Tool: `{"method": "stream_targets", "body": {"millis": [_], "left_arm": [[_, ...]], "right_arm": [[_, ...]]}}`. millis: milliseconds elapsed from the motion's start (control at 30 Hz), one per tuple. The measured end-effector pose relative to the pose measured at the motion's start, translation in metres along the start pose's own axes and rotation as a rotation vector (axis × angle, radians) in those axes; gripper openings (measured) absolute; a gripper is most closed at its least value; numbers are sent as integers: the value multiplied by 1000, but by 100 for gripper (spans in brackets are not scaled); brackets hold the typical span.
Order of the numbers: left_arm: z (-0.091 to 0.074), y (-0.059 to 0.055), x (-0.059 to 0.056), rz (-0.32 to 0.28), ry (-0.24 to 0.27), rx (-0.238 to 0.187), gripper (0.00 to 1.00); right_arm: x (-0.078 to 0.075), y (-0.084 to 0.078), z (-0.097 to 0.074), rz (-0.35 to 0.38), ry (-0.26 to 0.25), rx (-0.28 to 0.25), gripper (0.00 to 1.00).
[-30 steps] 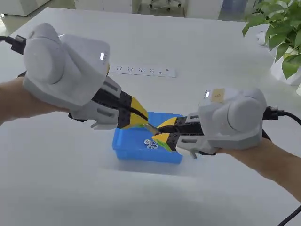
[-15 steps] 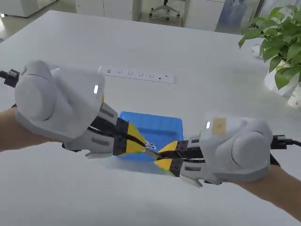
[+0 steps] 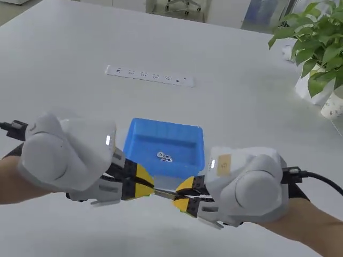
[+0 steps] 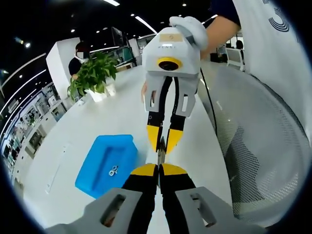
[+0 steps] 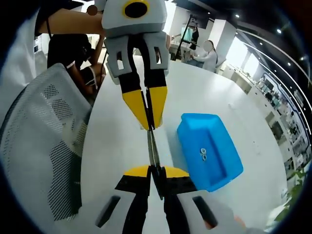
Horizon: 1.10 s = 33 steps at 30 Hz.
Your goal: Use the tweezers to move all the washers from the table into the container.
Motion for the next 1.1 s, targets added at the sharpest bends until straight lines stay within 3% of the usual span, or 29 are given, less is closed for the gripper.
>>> {"method": "stream_targets", "body": {"millis": [67, 167, 300, 433, 467, 567, 800, 1067, 1100], "left_arm": [[4, -10, -1, -25, -16, 57, 4], [12, -11, -1, -57, -40, 1, 4], [23, -20, 3, -59, -41, 31, 4], [25, -23, 10, -91, -30, 3, 4], [25, -24, 12, -98, -21, 1, 4], [27, -31, 19, -111, 5, 32, 4], [43, -38, 23, -122, -25, 74, 4], [53, -47, 21, -100, -75, 166, 5], [53, -45, 21, -105, -69, 150, 5]], "right_arm": [[0, -2, 5, 10, -1, 1, 10], [-4, -6, 11, 24, 0, 23, 10], [-10, -8, 17, -1, 0, 36, 10], [-13, -15, 26, -119, 10, 88, 10], [-13, -16, 27, -111, 14, 83, 10], [-14, -18, 28, -109, 21, 75, 10], [-19, -24, 29, -186, 45, 60, 10], [-20, -29, 33, -284, 78, 61, 10], [-20, -31, 34, -299, 83, 77, 10]]}}
Point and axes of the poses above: the centre of the closed fingertips' face, and the gripper's own axes: z roughly forward along the fingers, x roughly to its left, y roughly out of its top, the point moved 8 cm from there along -z, roughly backward along the fingers, and after that the axes turned 1 degree about -y, right-handed, at the moved point
